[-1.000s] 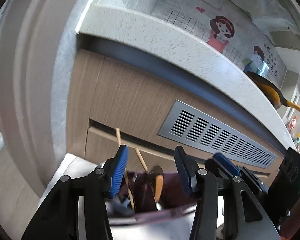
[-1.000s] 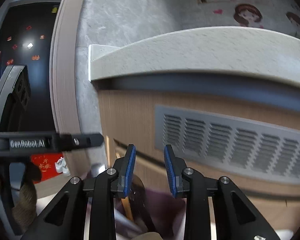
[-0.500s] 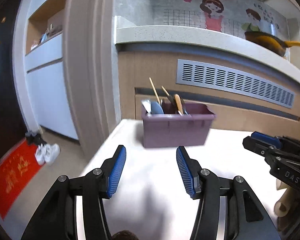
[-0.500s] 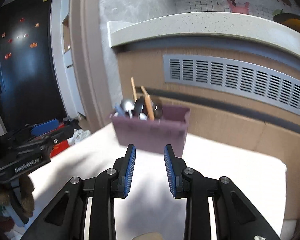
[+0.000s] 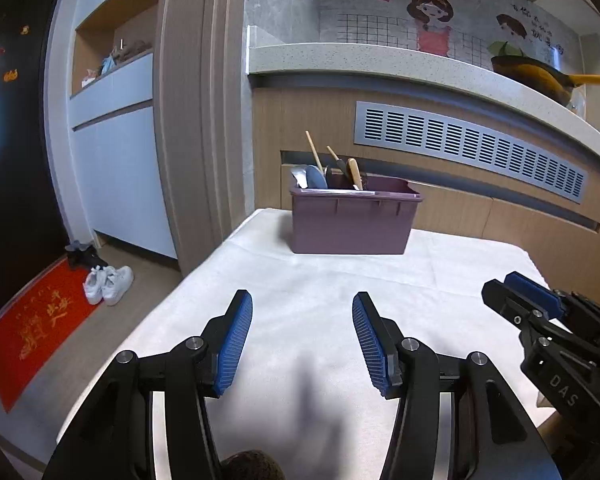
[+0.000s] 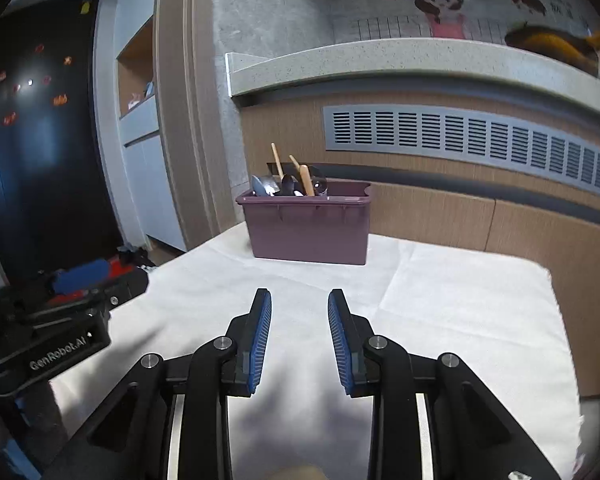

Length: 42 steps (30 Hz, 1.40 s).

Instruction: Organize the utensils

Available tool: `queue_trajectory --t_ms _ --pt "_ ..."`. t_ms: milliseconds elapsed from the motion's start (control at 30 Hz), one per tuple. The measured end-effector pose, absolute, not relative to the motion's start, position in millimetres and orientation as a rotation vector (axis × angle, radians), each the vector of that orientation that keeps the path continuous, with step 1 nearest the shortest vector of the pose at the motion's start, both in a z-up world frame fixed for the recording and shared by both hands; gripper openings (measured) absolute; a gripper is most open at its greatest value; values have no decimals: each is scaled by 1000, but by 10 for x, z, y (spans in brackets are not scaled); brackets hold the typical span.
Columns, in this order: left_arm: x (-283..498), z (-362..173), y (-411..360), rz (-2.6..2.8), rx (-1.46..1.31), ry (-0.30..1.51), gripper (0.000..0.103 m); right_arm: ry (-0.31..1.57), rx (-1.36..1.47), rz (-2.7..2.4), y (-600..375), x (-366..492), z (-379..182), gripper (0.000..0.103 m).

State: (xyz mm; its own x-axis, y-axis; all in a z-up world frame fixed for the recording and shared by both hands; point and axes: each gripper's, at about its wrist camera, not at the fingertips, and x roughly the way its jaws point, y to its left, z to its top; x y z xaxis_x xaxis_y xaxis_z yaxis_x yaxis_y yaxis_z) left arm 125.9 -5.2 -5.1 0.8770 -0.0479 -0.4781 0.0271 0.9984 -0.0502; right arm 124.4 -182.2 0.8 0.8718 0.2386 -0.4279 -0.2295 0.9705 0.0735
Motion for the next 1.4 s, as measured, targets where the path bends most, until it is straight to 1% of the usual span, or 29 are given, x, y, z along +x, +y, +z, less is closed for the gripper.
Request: queue_trajectory --t_ms 433,1400 --pt "1333 -141 -39 -65 -71 561 53 486 41 237 -1895 1331 -35 28" --pt "1321 -154 -55 -65 -73 564 53 492 36 242 -1913 1332 -34 28"
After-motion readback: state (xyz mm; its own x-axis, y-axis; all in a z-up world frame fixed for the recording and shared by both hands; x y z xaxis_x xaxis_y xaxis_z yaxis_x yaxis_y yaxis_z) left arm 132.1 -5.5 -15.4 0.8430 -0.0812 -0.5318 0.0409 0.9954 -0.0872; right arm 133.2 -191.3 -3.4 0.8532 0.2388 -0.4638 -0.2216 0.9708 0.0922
